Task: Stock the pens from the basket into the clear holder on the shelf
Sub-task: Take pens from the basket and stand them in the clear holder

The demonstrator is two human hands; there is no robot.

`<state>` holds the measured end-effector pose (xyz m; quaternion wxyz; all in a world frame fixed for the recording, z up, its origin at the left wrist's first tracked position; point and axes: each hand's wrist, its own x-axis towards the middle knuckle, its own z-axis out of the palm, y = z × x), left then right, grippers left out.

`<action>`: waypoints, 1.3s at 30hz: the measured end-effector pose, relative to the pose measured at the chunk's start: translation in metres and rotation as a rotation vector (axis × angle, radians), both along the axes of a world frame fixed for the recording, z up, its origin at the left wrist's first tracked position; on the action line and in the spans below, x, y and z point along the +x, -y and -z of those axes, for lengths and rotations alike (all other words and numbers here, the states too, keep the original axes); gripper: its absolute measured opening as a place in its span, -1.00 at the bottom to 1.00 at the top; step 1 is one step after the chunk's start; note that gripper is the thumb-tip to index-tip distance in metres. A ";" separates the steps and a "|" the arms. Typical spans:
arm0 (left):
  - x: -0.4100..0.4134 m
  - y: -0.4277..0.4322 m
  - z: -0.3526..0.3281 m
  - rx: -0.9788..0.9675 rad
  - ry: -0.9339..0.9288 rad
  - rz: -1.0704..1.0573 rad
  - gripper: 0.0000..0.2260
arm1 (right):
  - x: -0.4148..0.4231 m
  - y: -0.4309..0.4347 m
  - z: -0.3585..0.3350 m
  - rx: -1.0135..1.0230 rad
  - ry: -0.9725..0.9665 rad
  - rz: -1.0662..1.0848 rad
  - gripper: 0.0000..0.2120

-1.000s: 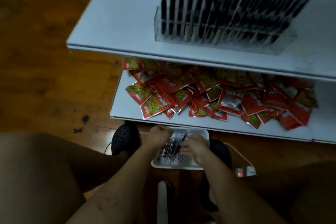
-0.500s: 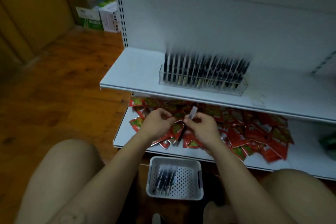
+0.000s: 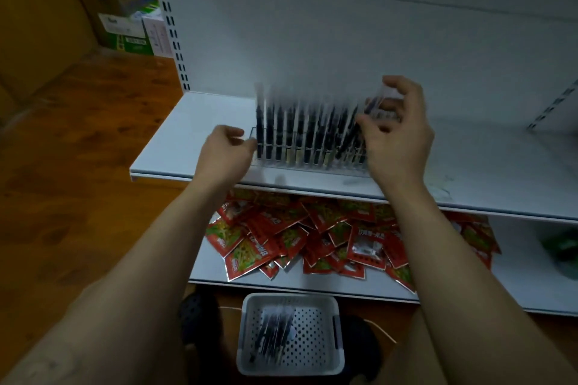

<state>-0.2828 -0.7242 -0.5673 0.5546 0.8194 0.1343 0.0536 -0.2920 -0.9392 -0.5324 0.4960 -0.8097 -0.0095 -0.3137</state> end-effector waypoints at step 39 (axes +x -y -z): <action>0.045 0.009 0.021 -0.122 -0.055 -0.033 -0.68 | 0.020 0.035 0.006 -0.364 -0.244 -0.212 -0.64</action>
